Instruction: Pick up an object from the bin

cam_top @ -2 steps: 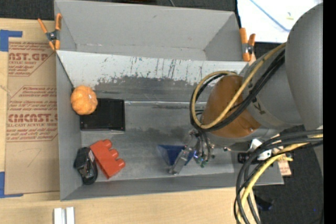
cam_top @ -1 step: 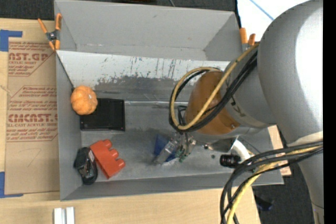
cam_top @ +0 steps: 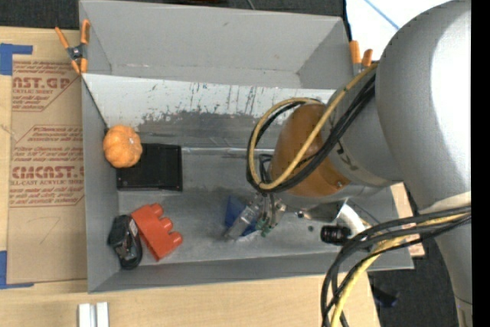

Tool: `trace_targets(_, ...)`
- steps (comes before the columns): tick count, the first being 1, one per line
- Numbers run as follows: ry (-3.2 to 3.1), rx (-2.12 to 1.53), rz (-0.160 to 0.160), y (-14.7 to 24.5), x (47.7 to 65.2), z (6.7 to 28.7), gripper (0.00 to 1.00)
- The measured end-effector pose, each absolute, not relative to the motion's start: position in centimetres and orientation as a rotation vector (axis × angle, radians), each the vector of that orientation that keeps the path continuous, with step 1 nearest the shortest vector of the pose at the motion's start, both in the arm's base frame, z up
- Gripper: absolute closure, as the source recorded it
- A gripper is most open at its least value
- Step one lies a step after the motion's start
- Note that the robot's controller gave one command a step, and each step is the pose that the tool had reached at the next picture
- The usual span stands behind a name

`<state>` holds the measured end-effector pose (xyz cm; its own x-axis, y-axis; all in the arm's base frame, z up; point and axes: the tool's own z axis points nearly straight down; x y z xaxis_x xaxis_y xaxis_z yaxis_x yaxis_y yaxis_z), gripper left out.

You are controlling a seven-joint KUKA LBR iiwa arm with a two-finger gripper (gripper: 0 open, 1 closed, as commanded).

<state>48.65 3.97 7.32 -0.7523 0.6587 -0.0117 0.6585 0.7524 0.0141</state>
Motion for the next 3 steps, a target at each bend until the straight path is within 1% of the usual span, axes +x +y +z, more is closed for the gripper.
trace_targets(1, 2.936, 1.103, 0.008, 4.0, 48.3, 9.8, 1.0)
trace_targets(3, 2.938, 1.101, 0.007, 4.0, 48.3, 16.1, 1.0)
